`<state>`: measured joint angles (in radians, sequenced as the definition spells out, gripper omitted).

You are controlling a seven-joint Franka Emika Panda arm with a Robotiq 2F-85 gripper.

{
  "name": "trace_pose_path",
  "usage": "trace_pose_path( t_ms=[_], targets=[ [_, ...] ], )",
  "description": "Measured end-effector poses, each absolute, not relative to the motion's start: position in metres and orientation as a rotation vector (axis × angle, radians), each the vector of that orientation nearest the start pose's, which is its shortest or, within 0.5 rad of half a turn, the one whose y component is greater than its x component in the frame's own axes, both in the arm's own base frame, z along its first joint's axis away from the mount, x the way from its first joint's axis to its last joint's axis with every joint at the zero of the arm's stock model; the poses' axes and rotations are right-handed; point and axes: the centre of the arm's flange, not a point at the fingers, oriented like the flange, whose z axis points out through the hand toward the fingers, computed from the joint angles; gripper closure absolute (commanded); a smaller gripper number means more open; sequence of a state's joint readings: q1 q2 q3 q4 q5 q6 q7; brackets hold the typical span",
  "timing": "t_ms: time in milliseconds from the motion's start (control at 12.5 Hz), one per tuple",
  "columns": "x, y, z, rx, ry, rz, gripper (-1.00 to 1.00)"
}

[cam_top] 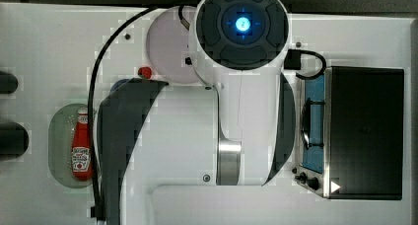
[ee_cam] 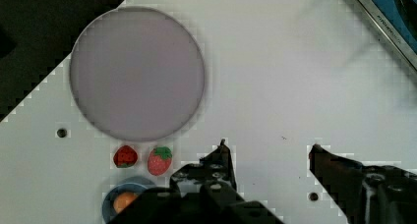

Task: Pick ketchup from strainer and place it on the table

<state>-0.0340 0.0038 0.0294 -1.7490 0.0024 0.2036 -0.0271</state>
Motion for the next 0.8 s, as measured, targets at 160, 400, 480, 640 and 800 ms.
trace_pose_path(
  t_ms=[160, 400, 480, 640, 800],
  targets=[
    [0.530, 0.008, 0.540, -2.938, 1.165, 0.141, -0.81],
    [0.517, 0.047, 0.550, -2.971, 1.068, 0.112, -1.00],
    [0.516, 0.066, 0.553, -2.992, 1.017, 0.099, -1.00],
    [0.511, 0.116, 0.552, -3.037, 0.882, 0.080, -1.00],
    [0.502, 0.178, 0.537, -3.089, 0.705, 0.106, -1.00]
  ],
)
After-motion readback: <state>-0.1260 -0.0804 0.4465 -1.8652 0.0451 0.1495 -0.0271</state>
